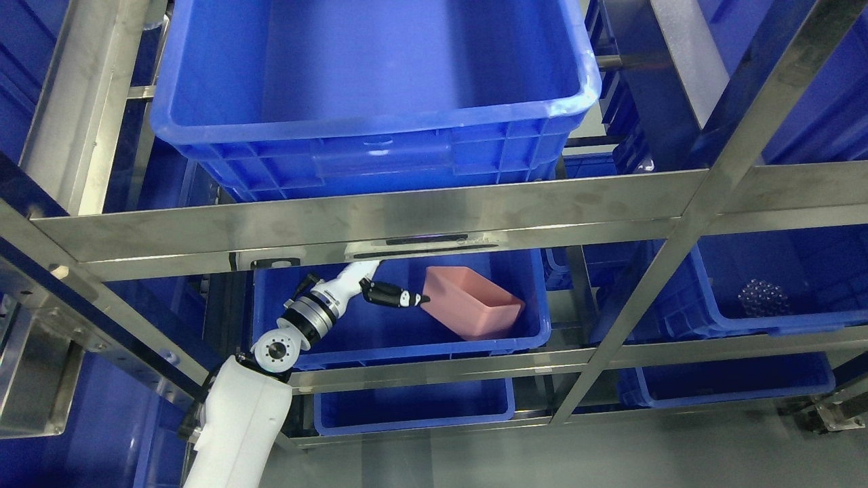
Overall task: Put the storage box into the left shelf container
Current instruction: 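Open the left hand and release the pink box in the bin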
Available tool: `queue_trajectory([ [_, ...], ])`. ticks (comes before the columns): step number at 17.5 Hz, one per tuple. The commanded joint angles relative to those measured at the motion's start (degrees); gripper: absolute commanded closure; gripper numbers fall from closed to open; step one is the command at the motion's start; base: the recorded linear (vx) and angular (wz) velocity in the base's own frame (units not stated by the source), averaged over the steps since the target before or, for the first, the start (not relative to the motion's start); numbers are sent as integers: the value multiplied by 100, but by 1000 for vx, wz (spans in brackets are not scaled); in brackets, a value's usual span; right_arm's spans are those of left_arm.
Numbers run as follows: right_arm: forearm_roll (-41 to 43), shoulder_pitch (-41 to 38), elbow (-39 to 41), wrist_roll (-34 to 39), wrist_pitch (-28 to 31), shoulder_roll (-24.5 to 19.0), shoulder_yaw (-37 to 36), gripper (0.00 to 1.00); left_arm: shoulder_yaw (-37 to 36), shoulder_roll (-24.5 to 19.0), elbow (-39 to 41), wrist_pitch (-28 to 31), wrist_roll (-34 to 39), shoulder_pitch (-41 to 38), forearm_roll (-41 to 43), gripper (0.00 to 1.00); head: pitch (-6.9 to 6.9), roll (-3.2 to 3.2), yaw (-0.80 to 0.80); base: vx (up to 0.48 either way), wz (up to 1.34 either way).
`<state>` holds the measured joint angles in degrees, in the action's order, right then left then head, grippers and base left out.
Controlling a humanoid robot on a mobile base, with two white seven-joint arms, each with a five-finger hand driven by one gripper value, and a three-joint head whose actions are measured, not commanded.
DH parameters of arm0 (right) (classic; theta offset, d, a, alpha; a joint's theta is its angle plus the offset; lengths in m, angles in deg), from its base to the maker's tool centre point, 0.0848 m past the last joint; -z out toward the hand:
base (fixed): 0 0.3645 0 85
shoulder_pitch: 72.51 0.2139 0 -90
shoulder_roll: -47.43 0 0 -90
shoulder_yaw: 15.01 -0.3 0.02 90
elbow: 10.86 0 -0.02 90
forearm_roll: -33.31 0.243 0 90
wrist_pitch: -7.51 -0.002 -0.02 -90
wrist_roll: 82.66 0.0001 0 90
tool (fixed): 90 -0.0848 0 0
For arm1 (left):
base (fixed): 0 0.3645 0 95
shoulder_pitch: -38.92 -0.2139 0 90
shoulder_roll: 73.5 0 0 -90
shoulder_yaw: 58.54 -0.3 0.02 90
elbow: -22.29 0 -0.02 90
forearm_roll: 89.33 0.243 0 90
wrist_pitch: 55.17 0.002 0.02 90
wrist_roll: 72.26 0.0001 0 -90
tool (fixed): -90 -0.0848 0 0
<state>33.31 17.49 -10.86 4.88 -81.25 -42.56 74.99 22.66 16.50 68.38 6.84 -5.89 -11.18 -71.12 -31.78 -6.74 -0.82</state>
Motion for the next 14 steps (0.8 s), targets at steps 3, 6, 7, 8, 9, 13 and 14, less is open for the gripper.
queue_trajectory([
  [3,-9,-53,100,0,-1,100,-26,0,387,-100,1621,337,638,-420,-2329,0,0,0,0,0,0],
  [6,-9,-53,100,0,-1,100,-26,0,344,-100,2454,461,1290,-1245,-2471,0,0,0,0,0,0],
  [7,-9,-53,100,0,-1,100,-26,0,344,-100,2702,452,1317,-1466,-2471,0,0,0,0,0,0],
  [8,-9,-53,100,0,-1,100,-26,0,352,-100,3061,443,1360,-1755,-2471,0,0,0,0,0,0],
  [9,-9,-53,100,0,-1,100,-26,0,344,-100,3360,435,1370,-2045,-2471,0,0,0,0,0,0],
  [13,-9,-53,100,0,-1,100,-26,0,379,-100,4144,417,1956,-2890,-2471,0,0,0,0,0,0],
  [14,-9,-53,100,0,-1,100,-26,0,327,-100,4311,417,2063,-3092,-2471,0,0,0,0,0,0],
])
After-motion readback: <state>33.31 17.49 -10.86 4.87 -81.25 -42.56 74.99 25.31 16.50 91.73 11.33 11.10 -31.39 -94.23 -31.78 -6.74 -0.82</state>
